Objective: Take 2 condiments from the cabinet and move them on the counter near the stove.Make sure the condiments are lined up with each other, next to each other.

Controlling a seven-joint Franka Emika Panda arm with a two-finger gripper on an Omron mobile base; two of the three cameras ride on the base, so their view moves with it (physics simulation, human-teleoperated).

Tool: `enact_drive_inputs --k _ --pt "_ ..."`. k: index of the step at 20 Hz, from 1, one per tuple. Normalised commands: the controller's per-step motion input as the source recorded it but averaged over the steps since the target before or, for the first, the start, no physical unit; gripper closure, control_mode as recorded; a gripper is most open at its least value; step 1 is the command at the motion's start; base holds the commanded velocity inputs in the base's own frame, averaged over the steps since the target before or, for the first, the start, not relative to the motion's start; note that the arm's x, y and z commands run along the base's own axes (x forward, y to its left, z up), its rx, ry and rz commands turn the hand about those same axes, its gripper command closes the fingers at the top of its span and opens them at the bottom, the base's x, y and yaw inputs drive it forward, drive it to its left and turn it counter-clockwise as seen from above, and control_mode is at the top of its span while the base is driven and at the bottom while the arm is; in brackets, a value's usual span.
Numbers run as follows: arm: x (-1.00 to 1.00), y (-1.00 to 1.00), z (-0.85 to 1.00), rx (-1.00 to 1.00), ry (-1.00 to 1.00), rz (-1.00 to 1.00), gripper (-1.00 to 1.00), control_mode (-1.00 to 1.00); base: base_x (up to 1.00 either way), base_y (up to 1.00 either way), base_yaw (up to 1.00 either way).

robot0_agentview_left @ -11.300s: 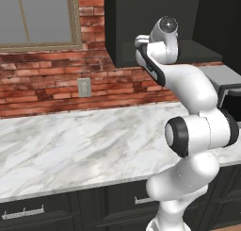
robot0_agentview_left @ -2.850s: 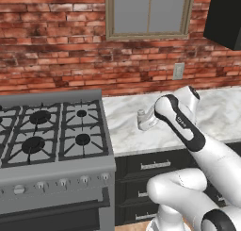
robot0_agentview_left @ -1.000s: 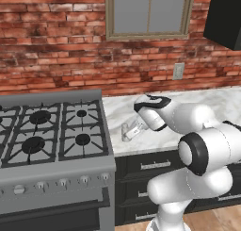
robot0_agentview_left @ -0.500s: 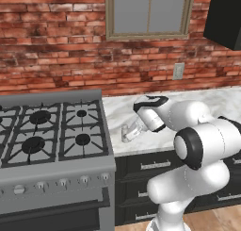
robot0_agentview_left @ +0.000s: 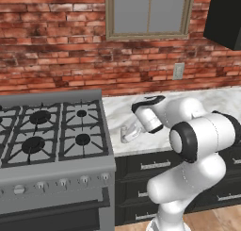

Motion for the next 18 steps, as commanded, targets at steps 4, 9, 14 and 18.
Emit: enact_drive_inputs --k 4,9,14,18 --pt "0.22 0.01 -0.15 0.0 0.0 0.0 1.0 -1.0 0.0 0.0 0.0" --pt "0.28 0.02 -0.17 0.0 0.0 0.0 1.0 -1.0 0.0 0.0 0.0" --pt "0.25 0.05 -0.22 0.0 0.0 0.0 1.0 -1.0 0.0 0.0 0.0" --pt "0.2 0.08 -0.29 0.0 0.0 0.0 1.0 -1.0 0.0 0.0 0.0"
